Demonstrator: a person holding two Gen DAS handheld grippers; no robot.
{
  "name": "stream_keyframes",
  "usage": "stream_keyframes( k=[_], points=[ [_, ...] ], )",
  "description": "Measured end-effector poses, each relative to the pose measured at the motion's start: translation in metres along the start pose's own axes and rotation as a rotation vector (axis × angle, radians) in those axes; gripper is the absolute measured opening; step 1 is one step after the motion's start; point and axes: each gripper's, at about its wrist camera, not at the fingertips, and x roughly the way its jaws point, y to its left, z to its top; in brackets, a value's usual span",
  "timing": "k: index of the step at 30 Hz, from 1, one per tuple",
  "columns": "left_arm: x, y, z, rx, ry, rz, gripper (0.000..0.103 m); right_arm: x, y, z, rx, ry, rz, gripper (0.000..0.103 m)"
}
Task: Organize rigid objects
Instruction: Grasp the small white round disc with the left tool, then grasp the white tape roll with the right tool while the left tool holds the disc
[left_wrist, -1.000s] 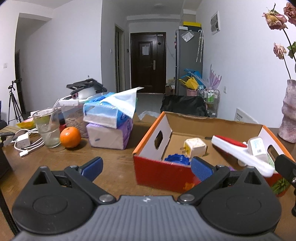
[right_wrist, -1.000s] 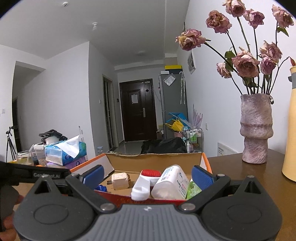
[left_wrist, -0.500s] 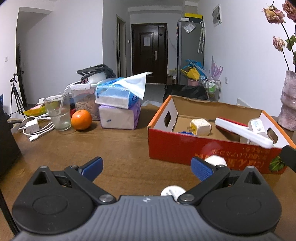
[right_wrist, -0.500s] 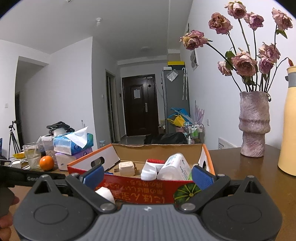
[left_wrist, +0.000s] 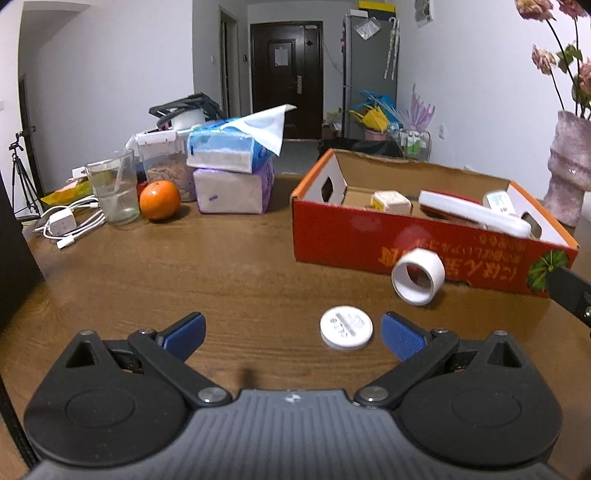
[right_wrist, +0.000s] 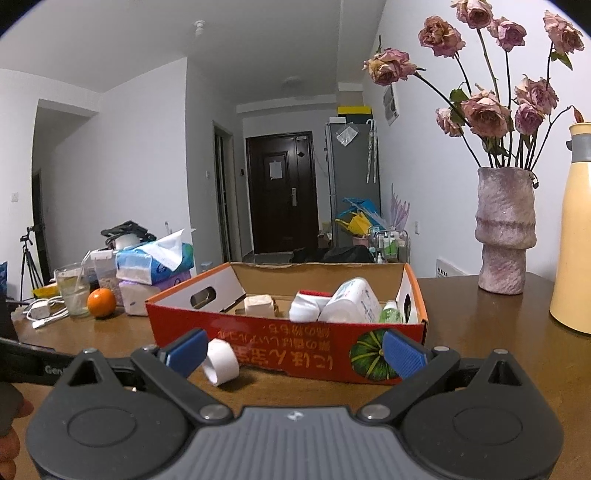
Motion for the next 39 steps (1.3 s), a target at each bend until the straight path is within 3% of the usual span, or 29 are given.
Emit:
stream_keyframes(
  k=[9, 13, 24, 26, 27, 39],
  points=[
    [0.026, -0.010, -0.005, 0.028, 0.097, -0.038, 0.103, 0.001, 0.001, -0.004, -0.007, 0.033, -0.017, 0.101],
    [0.033, -0.014, -0.002, 0.042, 0.086, -0.033, 0.102, 0.002, -0.001, -0.004, 0.002, 0.037, -0.029, 0.101],
    [0.050, -0.019, 0.002, 0.056, 0.119, -0.078, 0.068, 0.008, -0.001, -0.006, 0.004, 0.058, -0.034, 0.101],
    [0.047, -0.021, 0.001, 0.068, 0.109, -0.104, 0.046, 0.008, 0.000, -0.006, 0.004, 0.059, -0.034, 0.101],
    [0.046, -0.022, 0.001, 0.072, 0.106, -0.116, 0.040, 0.008, 0.000, -0.006, 0.003, 0.059, -0.033, 0.101],
    [0.026, -0.008, 0.011, 0.036, 0.033, -0.125, 0.040, 0.013, 0.004, -0.009, -0.013, 0.079, -0.018, 0.101]
  ],
)
